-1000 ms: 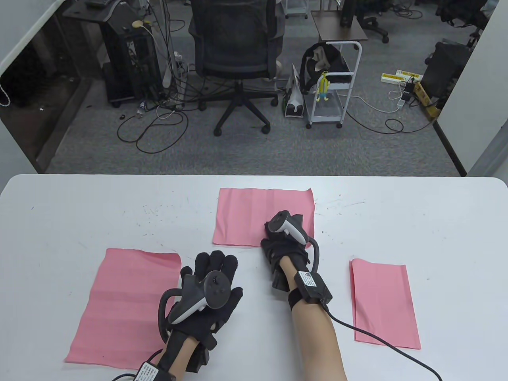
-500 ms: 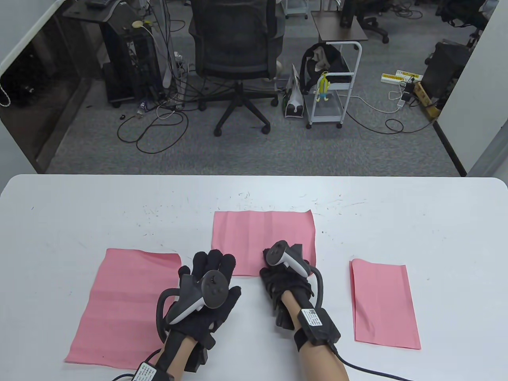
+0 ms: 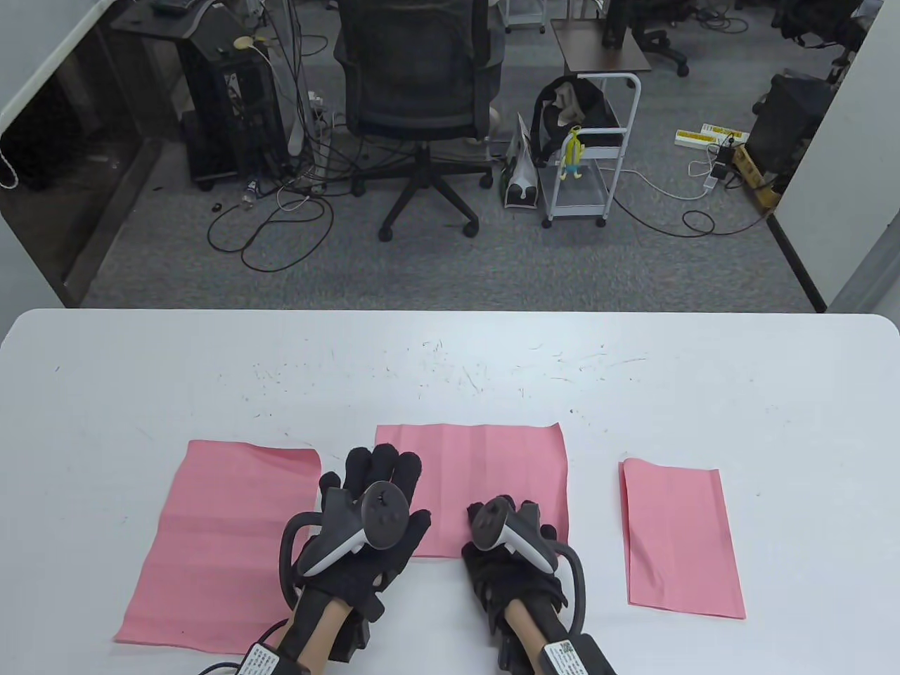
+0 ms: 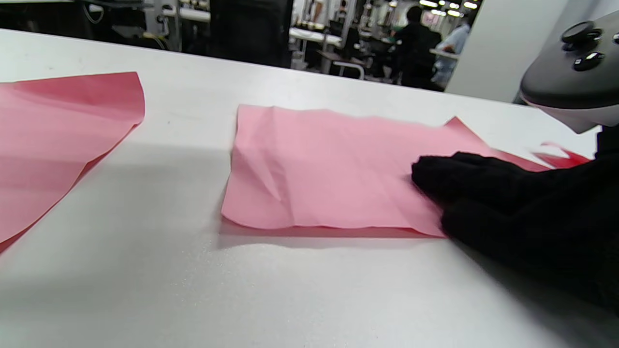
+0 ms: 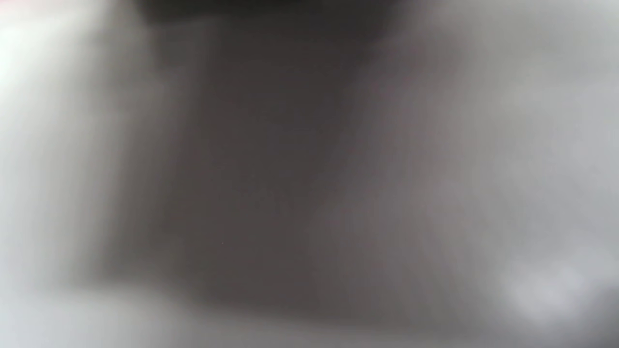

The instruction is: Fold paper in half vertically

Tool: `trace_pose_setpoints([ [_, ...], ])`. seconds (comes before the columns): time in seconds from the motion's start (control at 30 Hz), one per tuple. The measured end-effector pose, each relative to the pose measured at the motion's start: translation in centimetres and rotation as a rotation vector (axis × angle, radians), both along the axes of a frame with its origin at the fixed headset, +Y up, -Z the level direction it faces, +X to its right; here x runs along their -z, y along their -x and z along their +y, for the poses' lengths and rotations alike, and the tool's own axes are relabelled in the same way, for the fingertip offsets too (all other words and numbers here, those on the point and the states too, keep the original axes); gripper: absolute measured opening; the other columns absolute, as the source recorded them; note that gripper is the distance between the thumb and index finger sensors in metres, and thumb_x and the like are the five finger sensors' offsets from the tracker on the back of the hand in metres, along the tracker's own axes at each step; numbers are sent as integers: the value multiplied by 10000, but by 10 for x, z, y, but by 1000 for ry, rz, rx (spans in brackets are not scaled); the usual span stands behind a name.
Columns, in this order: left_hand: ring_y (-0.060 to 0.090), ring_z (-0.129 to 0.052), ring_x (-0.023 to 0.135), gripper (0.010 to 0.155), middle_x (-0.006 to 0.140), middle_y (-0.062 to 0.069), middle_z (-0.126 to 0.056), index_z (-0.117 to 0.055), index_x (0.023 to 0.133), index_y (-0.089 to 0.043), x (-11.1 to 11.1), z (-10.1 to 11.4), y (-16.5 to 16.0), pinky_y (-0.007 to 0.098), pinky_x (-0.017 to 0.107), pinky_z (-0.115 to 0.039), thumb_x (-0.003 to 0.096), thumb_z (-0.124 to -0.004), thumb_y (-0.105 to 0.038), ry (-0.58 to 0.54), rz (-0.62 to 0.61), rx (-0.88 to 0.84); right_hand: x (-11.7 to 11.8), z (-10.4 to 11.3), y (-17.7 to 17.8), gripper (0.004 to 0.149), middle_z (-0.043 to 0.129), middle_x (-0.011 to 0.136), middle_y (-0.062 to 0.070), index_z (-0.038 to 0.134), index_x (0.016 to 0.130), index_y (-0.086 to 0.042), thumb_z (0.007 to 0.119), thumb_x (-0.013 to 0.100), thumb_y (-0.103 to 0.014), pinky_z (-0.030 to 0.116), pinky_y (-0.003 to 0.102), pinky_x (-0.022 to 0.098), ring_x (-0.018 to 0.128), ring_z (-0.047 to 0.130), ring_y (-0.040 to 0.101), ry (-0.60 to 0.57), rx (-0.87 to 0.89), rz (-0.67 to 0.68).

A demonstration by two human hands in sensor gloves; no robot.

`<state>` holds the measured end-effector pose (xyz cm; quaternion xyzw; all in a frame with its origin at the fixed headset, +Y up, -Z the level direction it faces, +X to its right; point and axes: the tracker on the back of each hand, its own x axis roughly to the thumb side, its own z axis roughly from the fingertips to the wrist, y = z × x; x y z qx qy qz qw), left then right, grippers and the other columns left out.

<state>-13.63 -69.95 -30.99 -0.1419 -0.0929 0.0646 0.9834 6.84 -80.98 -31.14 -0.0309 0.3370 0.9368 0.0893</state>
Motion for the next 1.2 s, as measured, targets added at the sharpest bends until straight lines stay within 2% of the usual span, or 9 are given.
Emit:
trace_pose_setpoints([
  [0.13,339,7,1175,780,1269,-39,36,-12,1154,-401,1,-6,-3,662,833,-160,541,-410,-676,17,-4,18,-22,1,-1,631,-1,1136,-52,131,1024,-487,494,512,-553,157,582,749,1044,2,328,-4,-21,34],
  [0.4,336,6,1175,774,1268,-38,36,-12,1152,-401,6,-28,-11,660,834,-162,542,-407,-669,83,-11,80,-24,2,-1,632,-3,1133,-51,128,1025,-482,494,514,-553,143,584,744,1039,-10,331,-7,-7,36],
  [0.77,340,-3,1167,765,1253,-38,47,-13,1147,-399,18,-93,-17,653,836,-169,542,-399,-664,326,-19,176,-25,3,-1,635,-21,1134,-45,124,1027,-476,489,513,-556,144,588,744,1039,-9,338,-12,-12,44],
  [0.9,332,32,1141,769,1220,-46,90,21,1127,-389,16,-109,-16,651,830,-156,533,-381,-666,357,-27,215,-25,3,-1,637,-20,1135,-43,122,1027,-475,489,513,-556,149,590,745,1040,-5,340,-12,-17,46],
  [0.97,338,23,1144,769,1224,-38,84,23,1130,-382,14,-110,-16,654,829,-162,529,-365,-665,326,-34,218,-25,4,-1,636,-19,1134,-42,122,1027,-476,488,513,-556,150,591,746,1040,-4,342,-12,-19,47],
  [1.07,350,59,1128,773,1208,-3,122,58,1117,-367,14,-113,-17,663,818,-134,522,-336,-664,346,-39,225,-25,4,-1,636,-18,1135,-40,123,1028,-473,488,513,-556,153,591,747,1041,-2,342,-13,-21,48],
  [1.2,345,75,1121,772,1200,-33,134,65,1112,-371,14,-114,-16,662,814,-117,520,-333,-666,353,-39,214,-24,4,-1,638,7,1137,-42,125,1028,-473,489,512,-558,158,591,749,1044,4,343,-14,-26,49],
])
